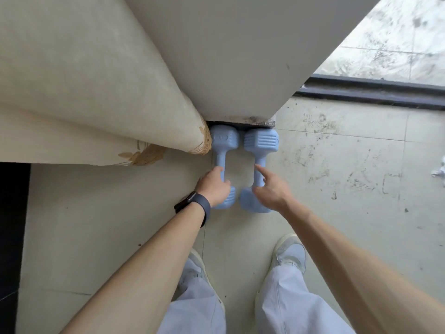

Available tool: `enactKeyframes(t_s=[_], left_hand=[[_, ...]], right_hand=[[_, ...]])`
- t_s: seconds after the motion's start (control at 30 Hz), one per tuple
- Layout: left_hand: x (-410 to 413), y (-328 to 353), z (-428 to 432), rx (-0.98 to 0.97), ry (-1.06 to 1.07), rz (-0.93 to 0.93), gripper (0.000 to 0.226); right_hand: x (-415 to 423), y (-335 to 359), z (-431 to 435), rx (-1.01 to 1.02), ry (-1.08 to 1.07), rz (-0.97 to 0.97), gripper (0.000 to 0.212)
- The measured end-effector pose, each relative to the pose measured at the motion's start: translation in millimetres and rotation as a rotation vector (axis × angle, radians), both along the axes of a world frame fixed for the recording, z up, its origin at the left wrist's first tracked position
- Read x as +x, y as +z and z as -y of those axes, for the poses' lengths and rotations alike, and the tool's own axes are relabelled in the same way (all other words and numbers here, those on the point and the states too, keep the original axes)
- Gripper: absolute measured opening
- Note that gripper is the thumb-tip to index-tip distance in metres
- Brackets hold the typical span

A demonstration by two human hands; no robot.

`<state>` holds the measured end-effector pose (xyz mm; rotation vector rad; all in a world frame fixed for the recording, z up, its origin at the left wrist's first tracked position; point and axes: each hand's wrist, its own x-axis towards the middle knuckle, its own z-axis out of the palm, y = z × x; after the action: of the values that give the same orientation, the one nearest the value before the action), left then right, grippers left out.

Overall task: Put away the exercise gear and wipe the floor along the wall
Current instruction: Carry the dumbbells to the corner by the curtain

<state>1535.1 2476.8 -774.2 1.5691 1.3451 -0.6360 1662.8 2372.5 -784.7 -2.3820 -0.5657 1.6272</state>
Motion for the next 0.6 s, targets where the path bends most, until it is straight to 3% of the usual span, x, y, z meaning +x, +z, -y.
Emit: enactKeyframes(t_s=[0.17, 0.33, 0.47, 0.6], left_hand=[[-19, 106, 33, -0.085, -0.137, -0.044, 0.047], [-31, 175, 47, -0.039, -0.22, -0.036, 0.046], [-37, 163, 40, 0.064, -0.22, -0.04, 0.048], [-45, 93, 30, 0.079, -0.245, -0.111, 0.058]], right_hand=[[-23, 97, 20, -0.068, 0.094, -0.063, 0.056], [-33, 162, 26, -0.072, 0.082, -0.069, 0.054], [-29, 150, 25, -0.051, 0.029, -0.007, 0.052], [-19, 80, 25, -0.089, -0.085, 0.039, 0.063]])
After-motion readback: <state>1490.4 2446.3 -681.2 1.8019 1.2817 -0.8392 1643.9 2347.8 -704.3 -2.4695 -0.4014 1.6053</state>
